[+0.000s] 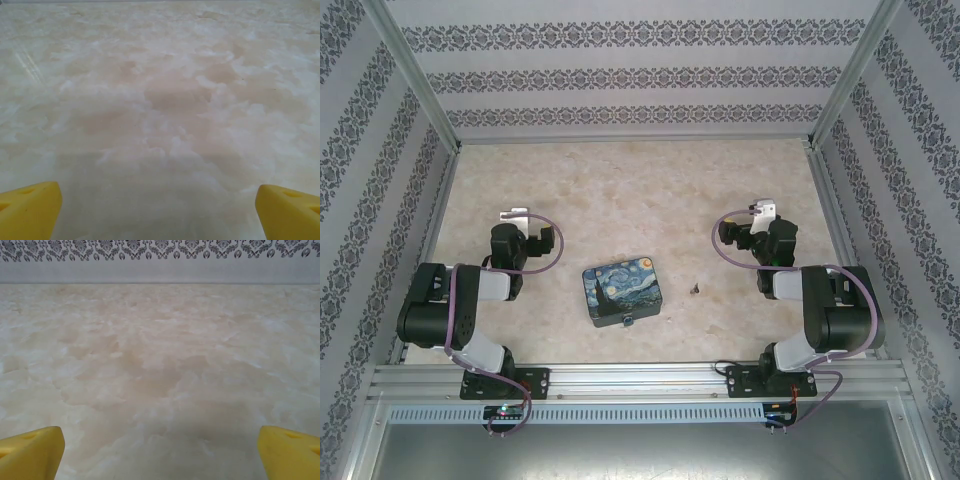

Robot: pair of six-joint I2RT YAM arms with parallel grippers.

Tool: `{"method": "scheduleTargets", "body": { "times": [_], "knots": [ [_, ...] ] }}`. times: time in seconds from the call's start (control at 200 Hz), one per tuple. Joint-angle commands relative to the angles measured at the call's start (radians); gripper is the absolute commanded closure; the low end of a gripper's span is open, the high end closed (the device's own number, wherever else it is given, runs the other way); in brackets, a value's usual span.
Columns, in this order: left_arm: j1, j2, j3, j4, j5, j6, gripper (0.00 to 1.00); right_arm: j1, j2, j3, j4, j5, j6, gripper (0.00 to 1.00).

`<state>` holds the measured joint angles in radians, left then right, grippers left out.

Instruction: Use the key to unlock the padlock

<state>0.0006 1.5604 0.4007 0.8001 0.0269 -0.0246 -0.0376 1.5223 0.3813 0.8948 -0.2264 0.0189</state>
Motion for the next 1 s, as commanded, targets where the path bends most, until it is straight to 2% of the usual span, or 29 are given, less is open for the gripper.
{"method": "scheduleTargets", "body": {
  "times": [0.0,0.365,0.47,0.894,0.994],
  "knots": [
    [0.01,0.001,0.017,0.019,0.018,0.02,0.0,-0.005,-0.008,-0.012,0.04,-0.019,-0.014,0.02],
    [0.01,0.001,0.023,0.014,0.019,0.02,0.0,-0.005,-0.007,-0.01,0.038,-0.019,-0.011,0.02],
    [0.01,0.002,0.021,0.013,0.019,0.019,0.0,-0.005,-0.007,-0.004,0.026,0.032,0.006,0.02],
    [0.012,0.0,0.018,0.02,0.03,0.019,0.0,-0.005,-0.007,-0.004,0.023,0.049,0.012,0.02],
    [0.012,-0.036,0.051,-0.063,0.029,0.02,0.0,-0.006,-0.044,-0.012,0.02,0.134,0.05,0.02]
  ]
}}
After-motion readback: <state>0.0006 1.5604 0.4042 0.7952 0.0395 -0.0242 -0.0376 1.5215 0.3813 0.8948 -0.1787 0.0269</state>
